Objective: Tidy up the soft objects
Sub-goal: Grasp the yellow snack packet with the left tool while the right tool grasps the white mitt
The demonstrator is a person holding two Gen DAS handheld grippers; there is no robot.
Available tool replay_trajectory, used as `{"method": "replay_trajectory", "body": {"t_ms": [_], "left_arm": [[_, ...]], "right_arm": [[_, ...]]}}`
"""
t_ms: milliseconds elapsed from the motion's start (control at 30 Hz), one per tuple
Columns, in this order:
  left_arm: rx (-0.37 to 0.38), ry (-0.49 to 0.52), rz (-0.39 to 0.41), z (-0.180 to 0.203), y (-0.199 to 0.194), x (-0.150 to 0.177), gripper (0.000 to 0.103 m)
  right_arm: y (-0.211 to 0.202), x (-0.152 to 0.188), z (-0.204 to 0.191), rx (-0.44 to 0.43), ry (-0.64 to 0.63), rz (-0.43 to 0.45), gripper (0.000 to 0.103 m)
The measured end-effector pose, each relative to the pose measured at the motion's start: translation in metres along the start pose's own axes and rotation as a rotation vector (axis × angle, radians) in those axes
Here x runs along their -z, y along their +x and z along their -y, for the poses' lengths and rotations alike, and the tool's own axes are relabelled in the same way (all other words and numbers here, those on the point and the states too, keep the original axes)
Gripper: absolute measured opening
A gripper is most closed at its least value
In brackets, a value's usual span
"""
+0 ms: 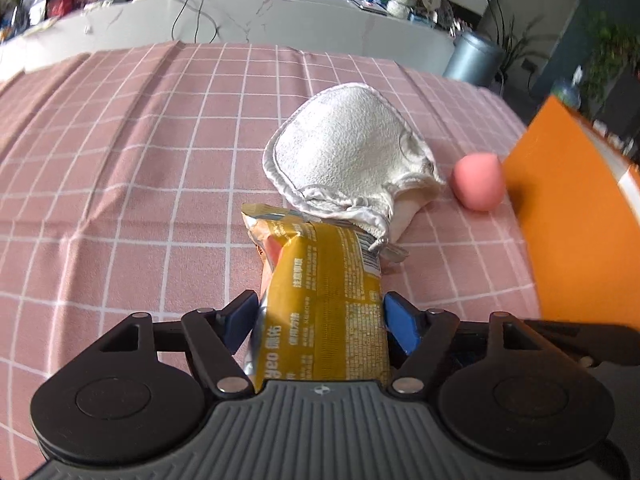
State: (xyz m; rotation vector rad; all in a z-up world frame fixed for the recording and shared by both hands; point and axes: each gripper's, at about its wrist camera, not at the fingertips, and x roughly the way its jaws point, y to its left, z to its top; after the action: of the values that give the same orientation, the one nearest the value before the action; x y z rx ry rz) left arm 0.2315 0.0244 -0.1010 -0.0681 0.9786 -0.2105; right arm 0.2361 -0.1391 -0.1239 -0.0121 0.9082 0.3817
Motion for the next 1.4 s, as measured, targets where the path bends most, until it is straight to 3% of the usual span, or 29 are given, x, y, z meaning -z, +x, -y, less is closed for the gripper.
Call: {"method": "replay_trajectory", "body": {"t_ms": [133,167,367,467,600,700,767,833,867,1033,1233,1400], "left_arm": [[-0.062,0.082,0.012,0.011,0.004,0.003,0.083],[-0.070,0.092,0.015,0.012,0.004,0.003,0.079],[-0.076,0.056,0.034,0.002,-0.003,0.003,0.064],[-0.076,0.002,0.044,-0.014,-0.012,0.004,0.062],[-0.072,-0.058,0.049,-0.039,-0.025,0.005,0.062],[-0.085,-0.091,0.069,-0.054,-0.035,0.004,0.062],[-0.096,-0.118,0.091,-0.064,-0.041,0.001,0.062],[-0.115,-0.139,0.114,-0.071,-0.043,-0.003,0.062],[-0.117,-0.149,0.120,-0.075,-0.042,-0.006,0.062],[-0.096,-0.168,0.135,-0.082,-0.033,-0.018,0.062],[-0.073,-0.173,0.137,-0.083,-0.021,-0.023,0.062],[-0.065,-0.169,0.124,-0.082,-0.017,-0.017,0.062]], "right_arm": [[-0.002,0.000,0.001,0.002,-0.001,-0.007,0.009],[-0.003,0.001,0.001,0.009,-0.005,-0.007,0.009],[-0.007,0.003,0.005,0.050,-0.004,-0.012,0.010],[-0.013,-0.001,0.004,0.094,-0.012,0.006,0.011],[-0.014,-0.013,0.001,0.142,-0.023,0.039,0.039],[-0.008,-0.026,-0.002,0.150,-0.020,0.048,0.042],[-0.005,-0.038,-0.004,0.155,-0.009,0.068,0.051],[-0.002,-0.050,-0.007,0.158,0.005,0.099,0.078],[0.002,-0.056,-0.009,0.153,0.006,0.110,0.083],[0.030,-0.078,-0.010,0.197,-0.017,0.124,0.092],[0.062,-0.087,0.006,0.197,0.059,0.096,0.092],[0.072,-0.073,-0.009,0.194,-0.033,0.073,0.091]]}}
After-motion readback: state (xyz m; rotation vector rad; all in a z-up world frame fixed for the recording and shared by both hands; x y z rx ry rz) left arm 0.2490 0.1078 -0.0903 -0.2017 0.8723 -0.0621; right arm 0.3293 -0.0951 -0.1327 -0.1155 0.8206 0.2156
